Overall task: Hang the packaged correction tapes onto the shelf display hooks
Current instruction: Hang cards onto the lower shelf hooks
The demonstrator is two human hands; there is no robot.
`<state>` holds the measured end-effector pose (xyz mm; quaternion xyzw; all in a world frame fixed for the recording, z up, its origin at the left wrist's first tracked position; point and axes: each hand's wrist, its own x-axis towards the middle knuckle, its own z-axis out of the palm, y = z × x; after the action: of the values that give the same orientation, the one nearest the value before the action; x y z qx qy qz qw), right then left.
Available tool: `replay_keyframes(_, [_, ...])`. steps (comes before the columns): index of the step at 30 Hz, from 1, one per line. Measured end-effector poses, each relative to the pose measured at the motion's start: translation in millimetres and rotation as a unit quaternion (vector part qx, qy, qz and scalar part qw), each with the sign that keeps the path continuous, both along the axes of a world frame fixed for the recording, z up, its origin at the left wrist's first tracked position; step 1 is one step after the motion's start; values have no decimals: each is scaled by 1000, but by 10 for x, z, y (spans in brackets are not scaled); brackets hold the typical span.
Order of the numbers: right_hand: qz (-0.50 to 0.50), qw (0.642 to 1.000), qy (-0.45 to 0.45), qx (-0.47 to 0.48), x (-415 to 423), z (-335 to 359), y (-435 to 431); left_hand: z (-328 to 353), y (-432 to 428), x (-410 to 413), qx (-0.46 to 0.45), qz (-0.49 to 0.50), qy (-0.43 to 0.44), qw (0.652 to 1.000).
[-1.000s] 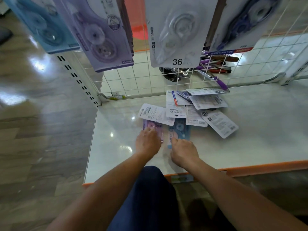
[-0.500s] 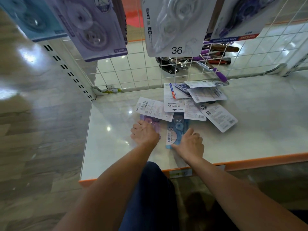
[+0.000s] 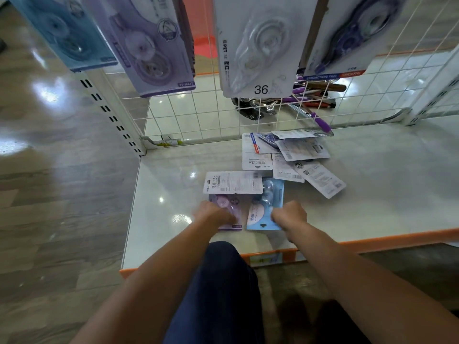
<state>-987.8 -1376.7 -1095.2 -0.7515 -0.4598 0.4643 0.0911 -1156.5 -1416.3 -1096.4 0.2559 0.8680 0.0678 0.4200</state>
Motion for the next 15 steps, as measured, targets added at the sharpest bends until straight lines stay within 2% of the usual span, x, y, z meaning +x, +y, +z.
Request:
replay_keyframes(3, [-74, 994, 71, -26, 107, 172, 83, 138, -72, -18, 53, 85, -152, 983])
replay_keyframes(5, [-109, 987, 110, -39, 188, 308, 130, 312, -124, -22, 68, 101, -216, 969])
replay_keyframes(10, [-110, 988, 112, -9, 355, 624, 202, 690, -201, -35, 108, 82, -265, 954])
replay_keyframes(13, [-20, 997, 44, 57, 413, 916, 212, 766, -276, -28, 116, 61, -263, 956])
replay_keyframes(15, [52, 991, -25, 125, 413, 1158, 213, 691, -336, -56, 121, 72, -245, 959])
